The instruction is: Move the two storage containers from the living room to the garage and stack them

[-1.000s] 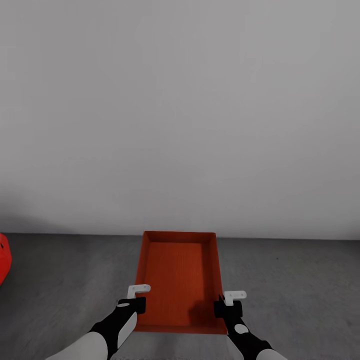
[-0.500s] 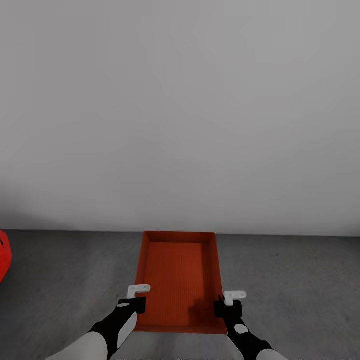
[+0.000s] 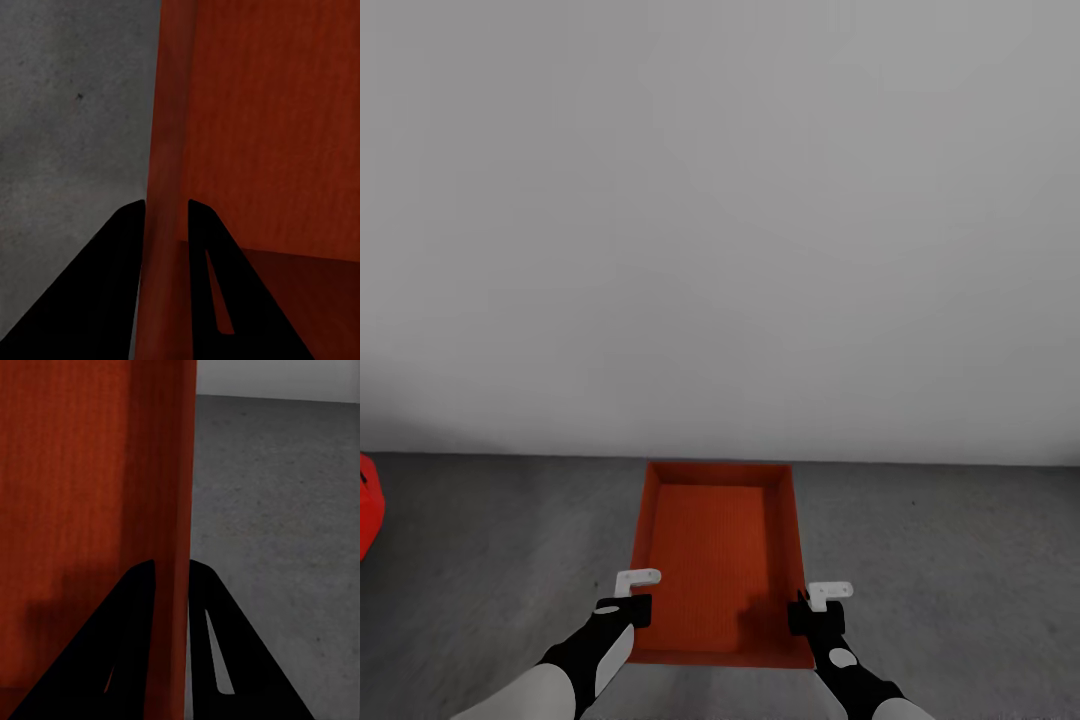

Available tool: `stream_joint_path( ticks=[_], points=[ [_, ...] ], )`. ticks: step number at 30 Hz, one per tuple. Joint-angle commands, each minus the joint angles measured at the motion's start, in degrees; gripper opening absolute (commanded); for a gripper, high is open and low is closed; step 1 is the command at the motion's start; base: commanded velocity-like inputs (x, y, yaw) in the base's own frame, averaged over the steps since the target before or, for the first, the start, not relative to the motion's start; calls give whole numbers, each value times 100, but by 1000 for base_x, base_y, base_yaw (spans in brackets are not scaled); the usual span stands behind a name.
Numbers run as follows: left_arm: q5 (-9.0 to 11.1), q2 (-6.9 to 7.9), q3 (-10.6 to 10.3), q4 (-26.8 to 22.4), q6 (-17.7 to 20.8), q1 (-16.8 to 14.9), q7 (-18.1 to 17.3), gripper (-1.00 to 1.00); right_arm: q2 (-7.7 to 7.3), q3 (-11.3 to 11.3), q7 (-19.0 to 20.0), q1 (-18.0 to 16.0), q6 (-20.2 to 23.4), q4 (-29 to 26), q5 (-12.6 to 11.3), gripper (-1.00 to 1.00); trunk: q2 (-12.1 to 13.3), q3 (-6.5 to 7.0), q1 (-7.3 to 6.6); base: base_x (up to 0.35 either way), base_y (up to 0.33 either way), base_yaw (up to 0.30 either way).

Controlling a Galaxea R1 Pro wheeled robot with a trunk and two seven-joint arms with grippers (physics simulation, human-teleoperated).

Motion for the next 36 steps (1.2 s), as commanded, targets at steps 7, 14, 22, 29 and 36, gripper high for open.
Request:
stream_joint_path(
  ticks=[7,14,22,29,36],
  points=[
    [-101,46,111,-39,40,-5,74,-100,1,-189,-17,-3,-17,14,36,-100,-5,-70,0,0,0,0],
    [-99,46,110,-39,40,-7,74,-100,1,-189,-17,-3,-17,14,36,-100,-5,-134,0,0,0,0],
    [-99,46,110,-32,40,-7,74,-100,1,-189,-17,-3,-17,14,36,-100,-5,-207,0,0,0,0],
    [-99,46,111,-30,40,-7,74,-100,1,-189,-17,-3,-17,15,36,-100,-5,-271,0,0,0,0],
    [-99,46,110,-34,40,-7,74,-100,1,-189,-17,-3,-13,14,36,-100,-5,-335,0,0,0,0]
  ],
)
